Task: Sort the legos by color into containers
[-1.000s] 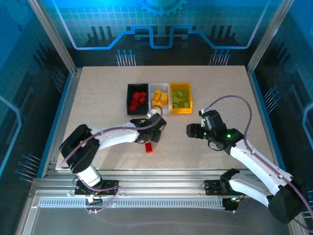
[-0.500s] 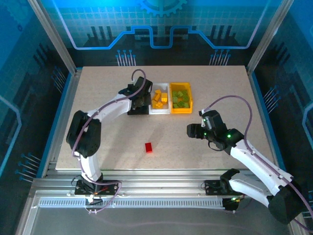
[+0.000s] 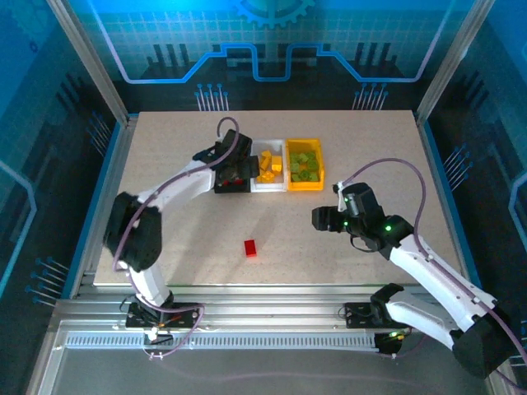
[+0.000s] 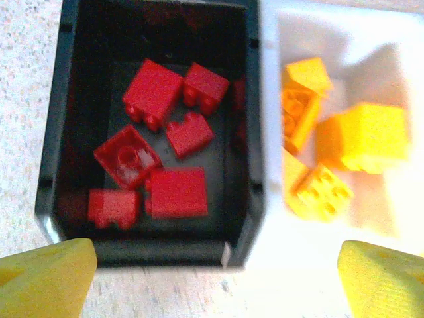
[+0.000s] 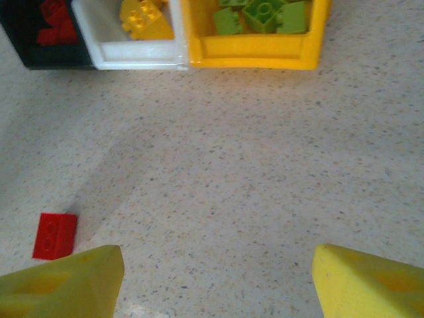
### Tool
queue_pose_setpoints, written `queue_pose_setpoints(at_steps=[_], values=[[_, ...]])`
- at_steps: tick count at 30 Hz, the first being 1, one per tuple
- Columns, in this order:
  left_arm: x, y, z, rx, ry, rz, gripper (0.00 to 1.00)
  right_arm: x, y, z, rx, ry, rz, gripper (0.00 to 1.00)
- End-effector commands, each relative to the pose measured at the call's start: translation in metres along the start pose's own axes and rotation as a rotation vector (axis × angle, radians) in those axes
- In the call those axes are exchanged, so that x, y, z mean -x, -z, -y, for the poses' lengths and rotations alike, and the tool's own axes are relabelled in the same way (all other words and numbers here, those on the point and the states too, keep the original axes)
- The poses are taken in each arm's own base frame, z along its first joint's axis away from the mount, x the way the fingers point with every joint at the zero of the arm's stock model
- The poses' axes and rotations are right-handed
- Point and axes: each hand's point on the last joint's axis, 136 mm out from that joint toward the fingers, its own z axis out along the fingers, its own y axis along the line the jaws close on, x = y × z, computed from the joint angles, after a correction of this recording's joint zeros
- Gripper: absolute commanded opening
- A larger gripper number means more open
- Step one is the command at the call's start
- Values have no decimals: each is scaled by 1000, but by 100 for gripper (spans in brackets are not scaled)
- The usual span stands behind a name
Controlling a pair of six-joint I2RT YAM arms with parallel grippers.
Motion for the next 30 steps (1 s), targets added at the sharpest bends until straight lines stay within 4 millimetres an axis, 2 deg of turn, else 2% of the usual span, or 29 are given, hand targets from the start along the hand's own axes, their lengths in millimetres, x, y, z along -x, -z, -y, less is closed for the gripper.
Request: queue_pose_setpoints(at_steps=[1, 4, 7, 12, 15, 19, 24, 30], values=[[-29, 39, 23, -110, -71, -15, 98, 3, 4, -33, 151, 78, -8, 76], [-69, 56, 19, -81, -160, -41, 99, -4, 5, -55, 262, 150, -25, 77], [-112, 64, 19, -85, -210, -108, 99, -13, 4, -68, 298, 227, -42, 77], [-182, 62, 15, -58, -290, -236, 99, -30, -4, -76, 252, 323, -103, 77], [-211, 57, 9, -31, -312, -290, 98, -37, -8, -78, 220, 360, -117, 77], [-235, 50, 15, -64, -289, -339, 91, -36, -9, -78, 199, 365, -104, 77], [-256, 36, 20, -52, -292, -395, 74, -32, -6, -74, 175, 361, -79, 77], [-262, 21, 11, 15, -314, -397, 58, -32, -3, -71, 168, 358, -67, 78]])
